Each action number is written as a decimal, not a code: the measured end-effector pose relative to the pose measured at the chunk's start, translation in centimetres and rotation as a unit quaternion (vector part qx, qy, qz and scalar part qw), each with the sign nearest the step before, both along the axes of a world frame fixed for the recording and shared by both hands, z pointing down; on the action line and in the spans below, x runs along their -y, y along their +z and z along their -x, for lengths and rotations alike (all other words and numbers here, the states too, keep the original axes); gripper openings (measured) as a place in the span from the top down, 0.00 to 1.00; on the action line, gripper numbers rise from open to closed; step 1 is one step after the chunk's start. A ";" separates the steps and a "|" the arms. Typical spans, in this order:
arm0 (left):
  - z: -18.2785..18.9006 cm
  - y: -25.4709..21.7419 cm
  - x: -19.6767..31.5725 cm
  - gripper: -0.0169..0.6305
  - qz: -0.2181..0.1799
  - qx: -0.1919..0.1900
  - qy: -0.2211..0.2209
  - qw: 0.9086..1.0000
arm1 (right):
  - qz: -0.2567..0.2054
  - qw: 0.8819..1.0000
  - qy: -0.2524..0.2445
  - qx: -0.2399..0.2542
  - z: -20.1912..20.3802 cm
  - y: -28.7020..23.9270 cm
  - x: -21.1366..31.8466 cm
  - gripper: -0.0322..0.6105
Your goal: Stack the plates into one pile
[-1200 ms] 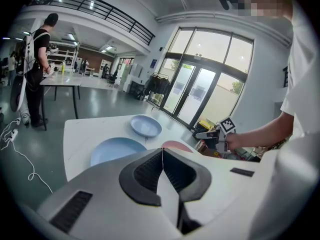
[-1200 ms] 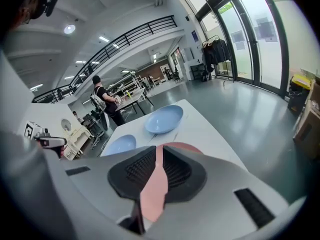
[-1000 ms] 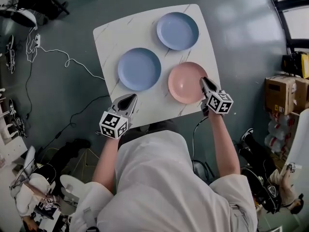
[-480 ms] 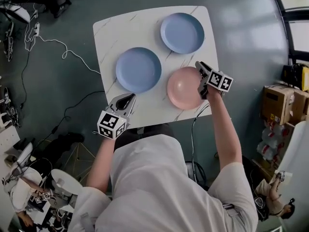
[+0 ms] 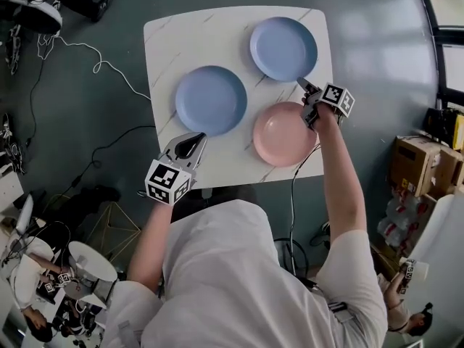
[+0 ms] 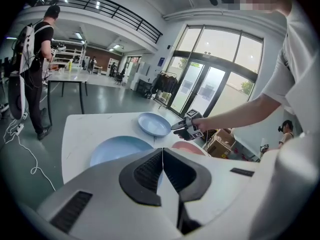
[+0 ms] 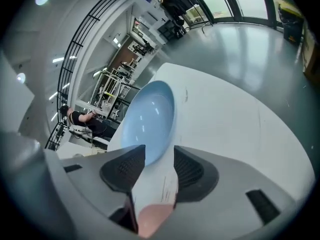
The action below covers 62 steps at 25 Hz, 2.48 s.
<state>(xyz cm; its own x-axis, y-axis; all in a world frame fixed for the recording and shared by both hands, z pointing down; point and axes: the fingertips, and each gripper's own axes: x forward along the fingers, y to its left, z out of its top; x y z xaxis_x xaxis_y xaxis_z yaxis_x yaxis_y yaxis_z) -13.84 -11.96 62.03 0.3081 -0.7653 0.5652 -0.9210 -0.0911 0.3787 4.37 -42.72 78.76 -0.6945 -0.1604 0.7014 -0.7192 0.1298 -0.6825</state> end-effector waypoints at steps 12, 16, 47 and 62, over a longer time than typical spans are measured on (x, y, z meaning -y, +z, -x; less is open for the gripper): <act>0.9 2.1 -2.4 0.95 0.030 0.000 -0.028 0.999 | 0.044 0.996 0.065 -0.037 0.6 3.4 3.0 0.74; 1.5 2.2 -3.1 0.95 0.034 0.001 -0.041 0.999 | 0.065 0.991 0.112 -0.036 0.2 3.6 3.4 0.87; 1.5 -1.3 -6.5 0.95 0.004 0.005 -0.049 0.999 | 0.055 0.988 0.134 -0.047 -7.6 -2.9 -4.3 0.89; -0.7 -1.4 -8.4 0.95 0.006 -0.001 -0.023 1.000 | 0.084 0.985 0.147 -0.040 -15.1 -2.6 -15.8 0.89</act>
<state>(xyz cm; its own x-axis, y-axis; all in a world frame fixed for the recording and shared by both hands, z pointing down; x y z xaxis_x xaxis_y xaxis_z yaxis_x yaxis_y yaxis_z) -13.13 -3.54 60.63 0.2738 -0.7718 0.5740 -0.9237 -0.0447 0.3804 19.43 -26.88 76.21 -0.5768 -0.2243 0.7855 -0.7609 -0.2024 -0.6165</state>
